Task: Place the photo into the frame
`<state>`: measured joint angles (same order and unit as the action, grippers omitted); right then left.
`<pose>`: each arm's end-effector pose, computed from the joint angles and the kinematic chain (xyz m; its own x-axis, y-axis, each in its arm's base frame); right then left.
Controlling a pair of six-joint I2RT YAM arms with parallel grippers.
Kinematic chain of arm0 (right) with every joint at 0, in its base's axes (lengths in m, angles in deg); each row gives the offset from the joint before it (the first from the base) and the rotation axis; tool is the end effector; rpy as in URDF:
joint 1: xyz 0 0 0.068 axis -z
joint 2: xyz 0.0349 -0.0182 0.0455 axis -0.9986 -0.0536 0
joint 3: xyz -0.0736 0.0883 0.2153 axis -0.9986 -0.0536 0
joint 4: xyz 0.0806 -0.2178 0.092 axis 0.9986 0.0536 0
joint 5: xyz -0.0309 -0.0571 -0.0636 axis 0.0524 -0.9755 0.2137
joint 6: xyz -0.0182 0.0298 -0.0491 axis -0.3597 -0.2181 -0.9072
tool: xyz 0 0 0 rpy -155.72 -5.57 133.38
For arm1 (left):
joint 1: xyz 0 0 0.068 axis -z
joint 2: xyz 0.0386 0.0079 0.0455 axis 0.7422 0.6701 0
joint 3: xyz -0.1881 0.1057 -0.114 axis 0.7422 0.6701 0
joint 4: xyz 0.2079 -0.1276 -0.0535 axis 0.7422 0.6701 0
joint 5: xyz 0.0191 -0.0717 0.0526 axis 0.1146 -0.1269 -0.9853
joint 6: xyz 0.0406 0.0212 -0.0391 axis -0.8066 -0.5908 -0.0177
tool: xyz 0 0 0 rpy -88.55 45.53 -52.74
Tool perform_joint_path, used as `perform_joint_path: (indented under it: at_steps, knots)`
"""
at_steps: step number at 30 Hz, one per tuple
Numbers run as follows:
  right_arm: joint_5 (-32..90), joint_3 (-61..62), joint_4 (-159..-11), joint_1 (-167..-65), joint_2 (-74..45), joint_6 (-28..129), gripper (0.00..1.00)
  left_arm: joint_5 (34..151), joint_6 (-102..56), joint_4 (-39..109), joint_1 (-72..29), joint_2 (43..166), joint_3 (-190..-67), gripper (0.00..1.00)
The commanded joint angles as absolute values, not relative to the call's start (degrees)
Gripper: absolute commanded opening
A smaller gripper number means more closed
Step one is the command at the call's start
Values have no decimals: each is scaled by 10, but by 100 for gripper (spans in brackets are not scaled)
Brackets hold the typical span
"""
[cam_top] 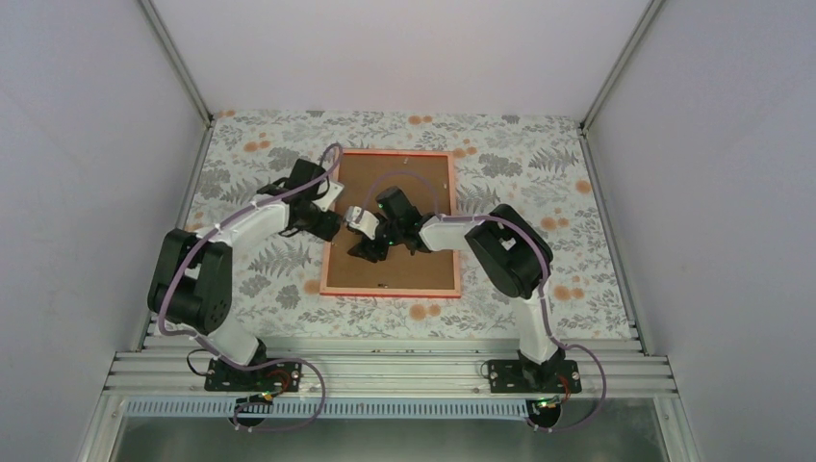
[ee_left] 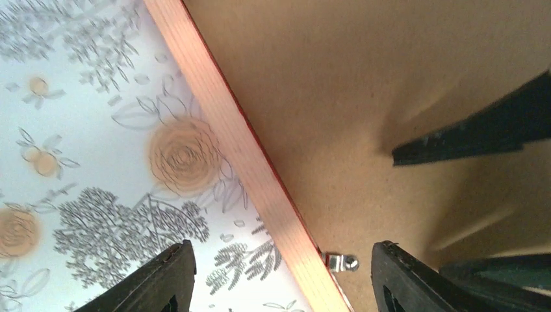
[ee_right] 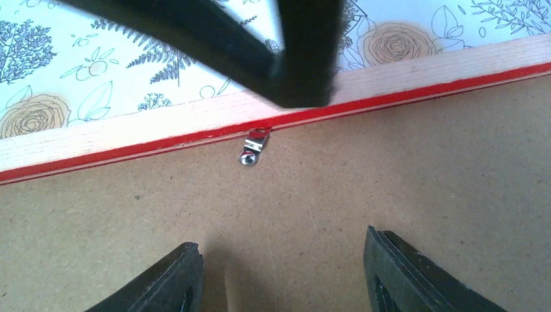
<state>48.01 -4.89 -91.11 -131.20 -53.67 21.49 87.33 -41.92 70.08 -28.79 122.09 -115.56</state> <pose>0.2824 0.3028 0.0932 -0.1453 -0.6189 -0.7719 -0.9788 0.2039 0.0207 0.2876 -0.1024 0.1586 -0.8172 0.4169 -0.3980 0.4553 0.8903 -0.0022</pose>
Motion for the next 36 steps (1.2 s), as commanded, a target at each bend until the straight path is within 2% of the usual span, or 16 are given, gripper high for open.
perform_joint_path:
  at_steps: [1, 12, 23, 31, 36]
  knots:
    - [472, -76, -829, -1315, -540, 233, 61, 877, -410, 673, -291, 1213, -1178, 68]
    - [466, -72, -832, -1315, -552, 238, 61, 819, -419, 690, -274, 1293, -1202, 68]
    - [464, -78, -831, -1315, -544, 234, 62, 784, -462, 771, -260, 1259, -1134, 68]
    - [552, -93, -814, -1315, -492, 234, 63, 819, -485, 761, -260, 1248, -1133, 68]
    - [611, -71, -766, -1282, -430, 236, 64, 904, -512, 732, -266, 1190, -1160, 70]
